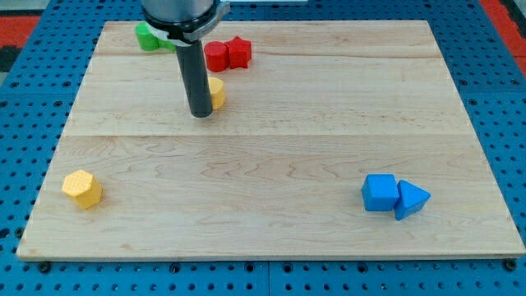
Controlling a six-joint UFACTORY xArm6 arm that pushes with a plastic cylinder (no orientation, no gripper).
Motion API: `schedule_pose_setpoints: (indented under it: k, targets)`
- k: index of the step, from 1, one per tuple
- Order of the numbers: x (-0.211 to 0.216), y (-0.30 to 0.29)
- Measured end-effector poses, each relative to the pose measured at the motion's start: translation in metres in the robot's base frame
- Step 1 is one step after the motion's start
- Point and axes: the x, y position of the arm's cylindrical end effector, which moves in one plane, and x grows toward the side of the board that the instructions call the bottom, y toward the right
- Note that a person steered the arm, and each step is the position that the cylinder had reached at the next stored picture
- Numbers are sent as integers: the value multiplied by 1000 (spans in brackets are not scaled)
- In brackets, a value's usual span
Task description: Push the heart to the bottom right of the red circle
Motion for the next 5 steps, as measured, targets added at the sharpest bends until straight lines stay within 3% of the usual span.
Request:
schedule_pose_setpoints:
  k: [4,5]
  targets:
    - [-76,26]
    - [-70,18]
